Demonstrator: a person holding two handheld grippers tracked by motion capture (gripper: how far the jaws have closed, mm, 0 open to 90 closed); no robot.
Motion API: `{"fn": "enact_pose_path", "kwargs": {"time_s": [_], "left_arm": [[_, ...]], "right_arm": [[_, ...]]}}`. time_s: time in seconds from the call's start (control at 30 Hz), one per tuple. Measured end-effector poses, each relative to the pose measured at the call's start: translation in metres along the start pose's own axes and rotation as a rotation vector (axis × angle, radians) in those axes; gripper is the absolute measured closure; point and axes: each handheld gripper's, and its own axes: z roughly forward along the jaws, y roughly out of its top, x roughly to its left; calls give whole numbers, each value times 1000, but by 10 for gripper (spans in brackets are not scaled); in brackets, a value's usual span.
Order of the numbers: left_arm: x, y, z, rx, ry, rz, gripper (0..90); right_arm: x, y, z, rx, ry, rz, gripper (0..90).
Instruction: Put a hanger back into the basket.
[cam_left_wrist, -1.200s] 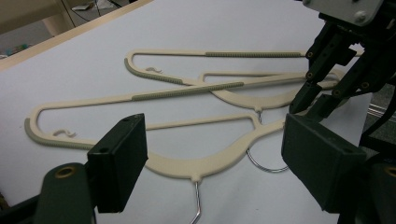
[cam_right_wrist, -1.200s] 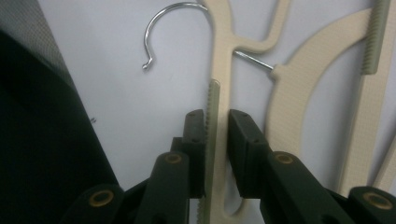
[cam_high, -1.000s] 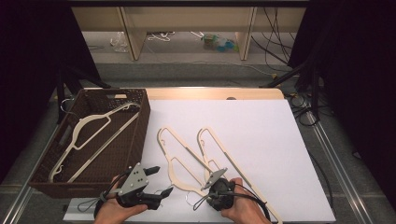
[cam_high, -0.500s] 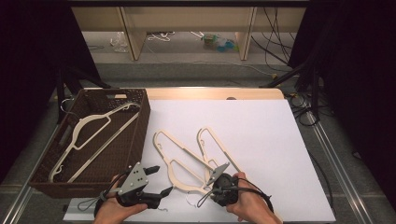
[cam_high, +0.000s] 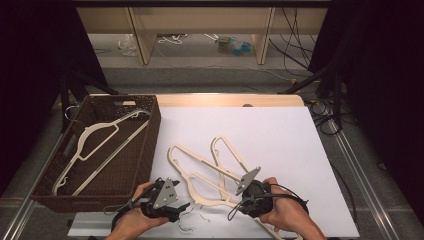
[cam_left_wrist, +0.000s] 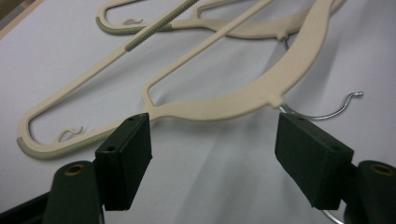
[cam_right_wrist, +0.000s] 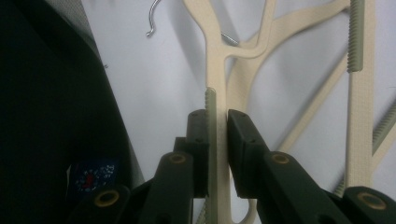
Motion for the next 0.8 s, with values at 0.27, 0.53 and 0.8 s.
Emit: {"fn": "enact_pose_path", "kwargs": {"time_s": [0.27, 0.53, 0.8], "left_arm": [[1, 1, 8, 22, -6, 34, 278], [1, 3, 19, 32, -8, 88, 287], [0, 7, 29, 32, 0, 138, 303]], "right_arm": [[-2, -2, -7, 8, 5, -11, 798], [-3, -4, -10, 15, 11, -18, 798], [-4, -5, -11, 10, 20, -24, 798]]}}
